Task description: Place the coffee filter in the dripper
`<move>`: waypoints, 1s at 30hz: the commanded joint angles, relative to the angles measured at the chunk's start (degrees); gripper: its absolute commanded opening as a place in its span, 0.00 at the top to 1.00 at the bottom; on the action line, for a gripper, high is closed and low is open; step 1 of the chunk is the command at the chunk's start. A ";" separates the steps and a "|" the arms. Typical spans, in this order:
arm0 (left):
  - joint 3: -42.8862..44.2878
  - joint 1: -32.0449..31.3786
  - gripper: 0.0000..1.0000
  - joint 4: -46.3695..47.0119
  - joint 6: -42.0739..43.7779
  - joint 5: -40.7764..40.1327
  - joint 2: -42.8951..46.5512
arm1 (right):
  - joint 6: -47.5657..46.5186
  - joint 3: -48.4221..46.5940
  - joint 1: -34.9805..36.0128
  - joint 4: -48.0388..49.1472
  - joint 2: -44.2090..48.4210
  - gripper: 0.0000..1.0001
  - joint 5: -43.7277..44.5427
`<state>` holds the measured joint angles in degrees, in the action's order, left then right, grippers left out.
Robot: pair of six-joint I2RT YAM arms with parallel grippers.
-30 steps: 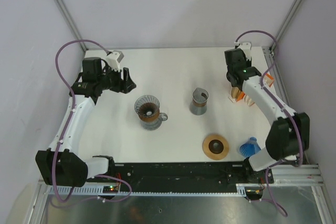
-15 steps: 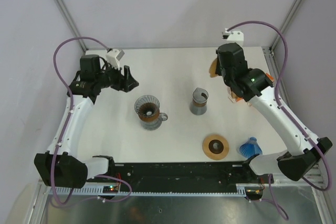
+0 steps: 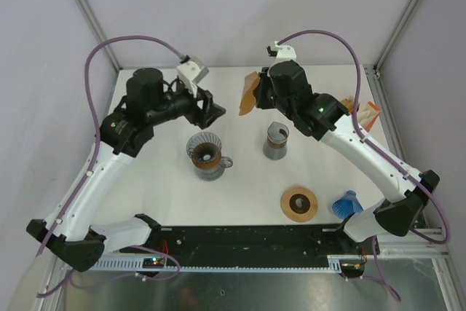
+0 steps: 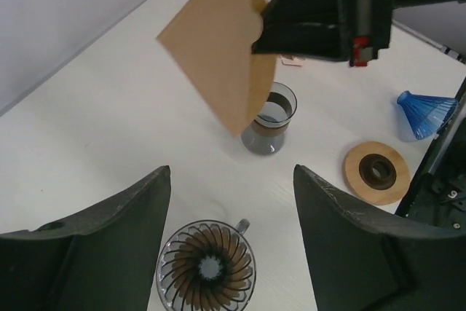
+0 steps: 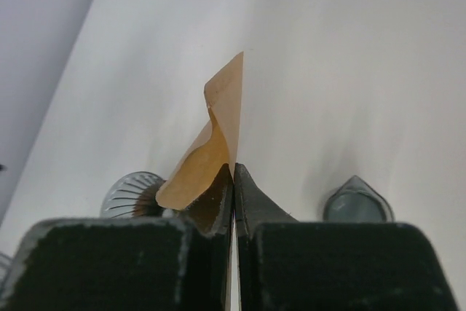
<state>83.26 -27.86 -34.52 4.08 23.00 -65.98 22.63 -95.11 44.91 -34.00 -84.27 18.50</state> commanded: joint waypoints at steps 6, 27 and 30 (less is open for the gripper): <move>0.92 -16.25 0.28 3.49 7.65 -27.83 -4.04 | 6.24 4.01 1.47 11.90 1.36 1.00 -5.87; -3.92 -19.63 0.71 13.41 14.24 -44.59 -7.30 | 7.78 6.66 1.55 14.54 2.70 1.00 -12.11; -3.93 -19.61 0.89 13.48 14.25 -45.47 -6.98 | 7.41 7.64 1.51 15.24 3.31 1.00 -12.80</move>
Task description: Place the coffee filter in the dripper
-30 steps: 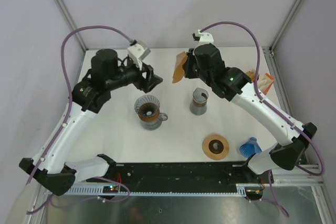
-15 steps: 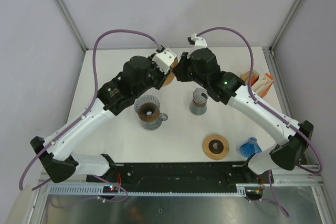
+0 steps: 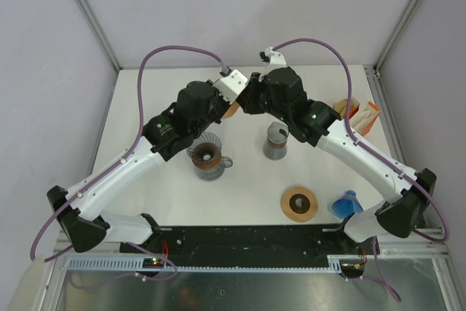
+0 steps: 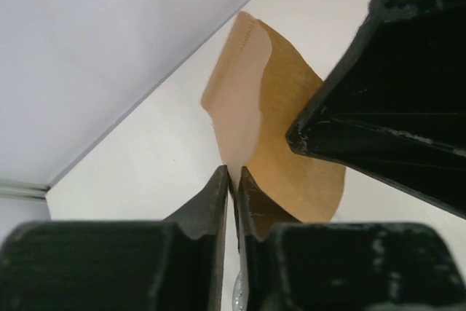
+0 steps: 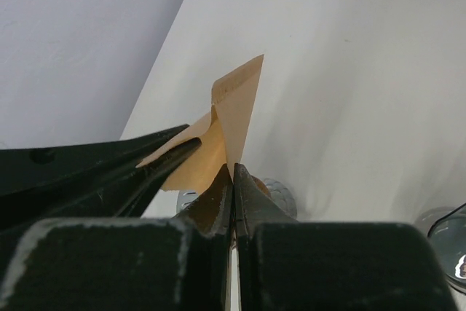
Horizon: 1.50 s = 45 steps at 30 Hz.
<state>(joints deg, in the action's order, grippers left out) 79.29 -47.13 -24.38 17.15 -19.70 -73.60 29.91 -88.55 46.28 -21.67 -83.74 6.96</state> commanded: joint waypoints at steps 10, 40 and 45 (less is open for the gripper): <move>0.28 -0.01 1.00 1.73 -5.20 -1.48 3.37 | -1.61 3.29 1.61 8.26 0.55 0.59 0.38; 3.76 16.12 1.00 -16.97 -2.65 18.55 7.23 | -43.32 10.25 7.95 7.26 11.00 0.46 -14.83; 4.33 16.22 1.00 -23.44 -2.36 24.42 7.07 | -71.79 10.58 19.54 1.10 10.67 0.36 -11.12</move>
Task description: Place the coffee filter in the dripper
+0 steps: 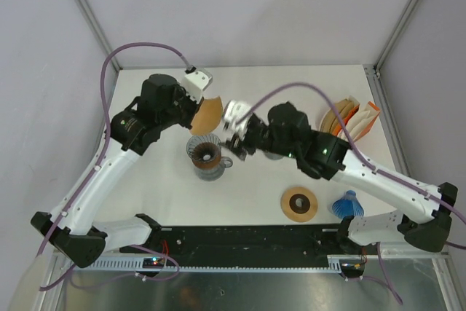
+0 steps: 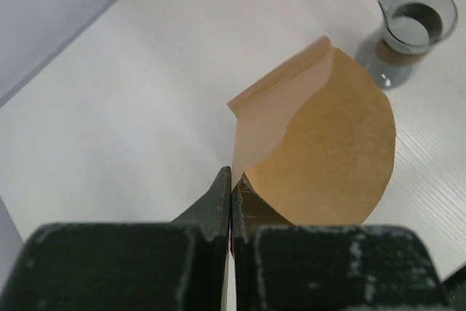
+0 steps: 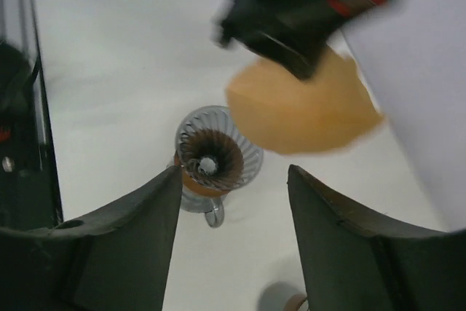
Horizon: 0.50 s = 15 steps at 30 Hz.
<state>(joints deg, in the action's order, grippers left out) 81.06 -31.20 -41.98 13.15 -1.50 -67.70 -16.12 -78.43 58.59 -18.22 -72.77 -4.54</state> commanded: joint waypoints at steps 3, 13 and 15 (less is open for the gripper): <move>2.42 0.27 1.00 -8.32 1.84 7.81 1.21 | -35.61 0.47 12.81 -2.18 -1.98 0.31 2.49; 2.71 0.29 1.00 -13.37 3.15 11.00 1.90 | -45.74 -2.27 14.31 -4.85 -9.70 0.33 9.80; 2.66 0.31 1.00 -13.85 3.39 11.30 1.81 | -46.08 -3.18 14.15 -5.92 -11.35 0.37 11.98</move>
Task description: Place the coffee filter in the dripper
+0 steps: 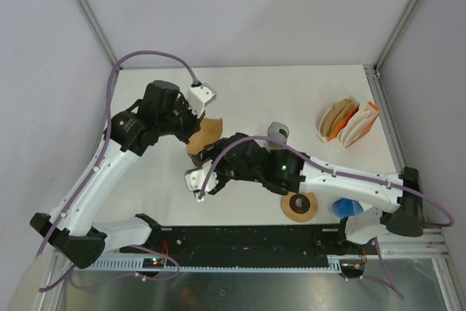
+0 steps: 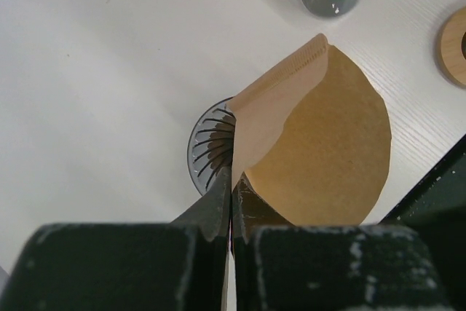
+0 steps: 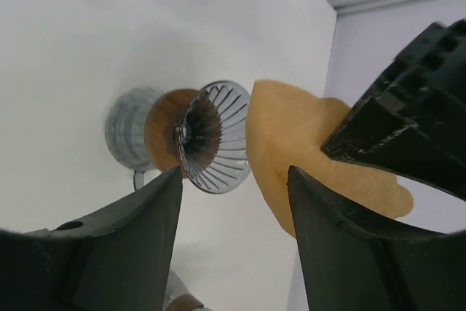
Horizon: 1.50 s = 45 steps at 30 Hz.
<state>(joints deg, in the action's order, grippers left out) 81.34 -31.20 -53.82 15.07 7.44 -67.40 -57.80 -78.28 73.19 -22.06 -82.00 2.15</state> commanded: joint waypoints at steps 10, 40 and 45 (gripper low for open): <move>1.26 1.06 1.00 -3.67 3.82 1.91 0.70 | -2.03 -4.41 -4.11 -1.06 -5.41 0.69 5.46; -5.45 9.18 0.97 -2.92 6.99 7.89 -7.09 | 5.87 -6.62 -10.96 -4.18 -12.24 1.00 -16.56; -7.13 9.29 0.88 -0.98 7.25 7.29 -7.10 | 5.33 -7.83 -10.96 -5.34 -14.00 1.00 -15.28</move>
<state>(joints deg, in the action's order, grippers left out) 74.98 -22.44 -57.39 21.10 13.85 -74.70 -52.90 -82.48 62.08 -26.37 -94.94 -12.78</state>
